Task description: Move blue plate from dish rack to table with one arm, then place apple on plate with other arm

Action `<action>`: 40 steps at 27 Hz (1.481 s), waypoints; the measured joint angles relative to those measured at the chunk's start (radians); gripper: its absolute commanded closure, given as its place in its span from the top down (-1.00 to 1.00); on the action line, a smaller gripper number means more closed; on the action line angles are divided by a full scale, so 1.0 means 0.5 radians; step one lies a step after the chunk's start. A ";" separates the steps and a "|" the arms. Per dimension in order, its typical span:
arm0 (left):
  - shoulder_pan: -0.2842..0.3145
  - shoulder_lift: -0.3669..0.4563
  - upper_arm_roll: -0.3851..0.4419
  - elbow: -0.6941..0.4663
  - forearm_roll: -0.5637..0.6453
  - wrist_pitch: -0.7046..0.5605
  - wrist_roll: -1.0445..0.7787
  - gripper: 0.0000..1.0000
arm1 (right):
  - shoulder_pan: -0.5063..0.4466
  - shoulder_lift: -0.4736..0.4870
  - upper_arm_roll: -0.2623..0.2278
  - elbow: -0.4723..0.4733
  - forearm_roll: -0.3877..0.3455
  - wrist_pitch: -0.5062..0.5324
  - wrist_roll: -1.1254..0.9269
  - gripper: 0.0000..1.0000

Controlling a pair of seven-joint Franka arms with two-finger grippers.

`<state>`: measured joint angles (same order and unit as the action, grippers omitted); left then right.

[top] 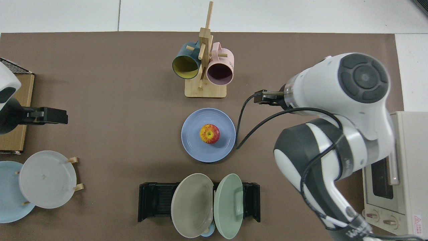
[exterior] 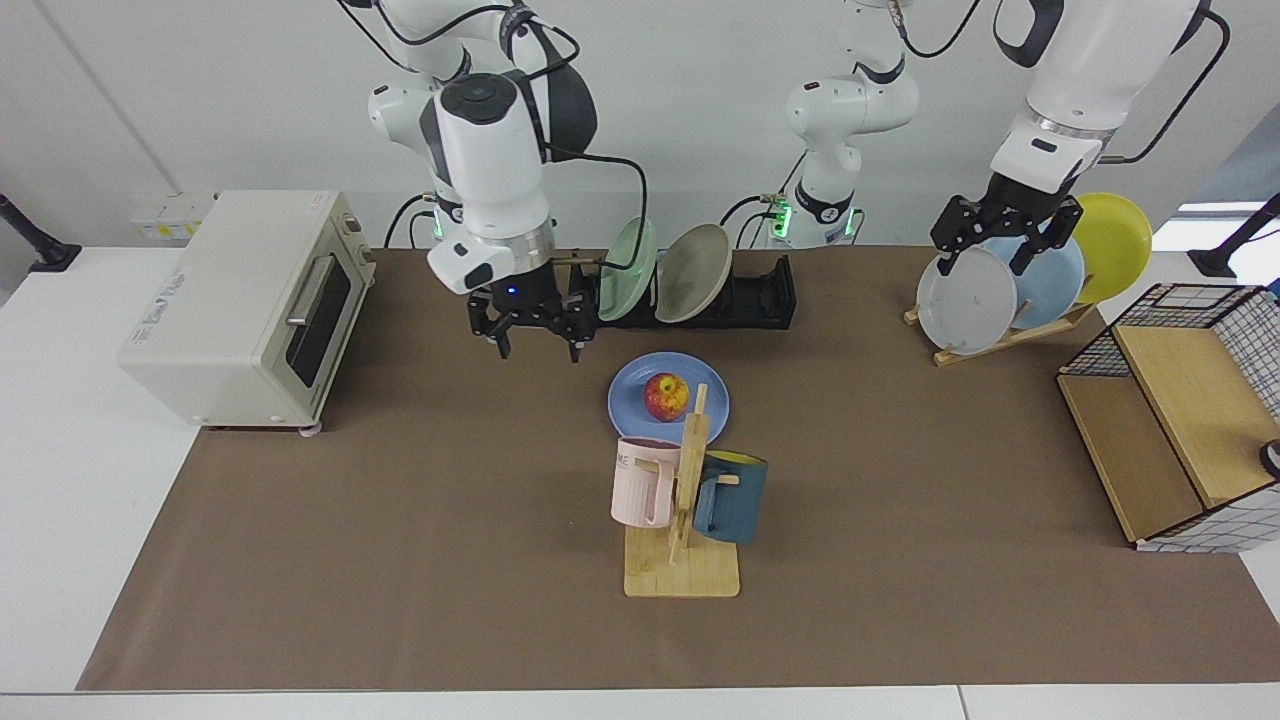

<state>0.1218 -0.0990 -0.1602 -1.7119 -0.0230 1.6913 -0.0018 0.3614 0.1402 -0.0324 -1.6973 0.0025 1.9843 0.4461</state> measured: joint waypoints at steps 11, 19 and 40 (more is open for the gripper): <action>0.000 0.000 0.000 -0.006 0.000 0.000 0.000 1.00 | -0.438 -0.100 -0.008 -0.001 0.000 -0.147 -0.767 1.00; 0.000 0.000 0.000 -0.007 0.000 0.000 0.000 1.00 | -0.659 -0.156 -0.008 -0.001 0.000 -0.233 -0.952 1.00; 0.001 -0.019 0.015 0.006 0.001 0.000 0.000 1.00 | -0.709 -0.258 0.027 0.003 0.085 -0.527 -0.743 1.00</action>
<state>0.1222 -0.1085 -0.1528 -1.7087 -0.0227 1.6914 -0.0020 0.0071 0.0114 -0.0190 -1.6956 0.0448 1.7209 0.0745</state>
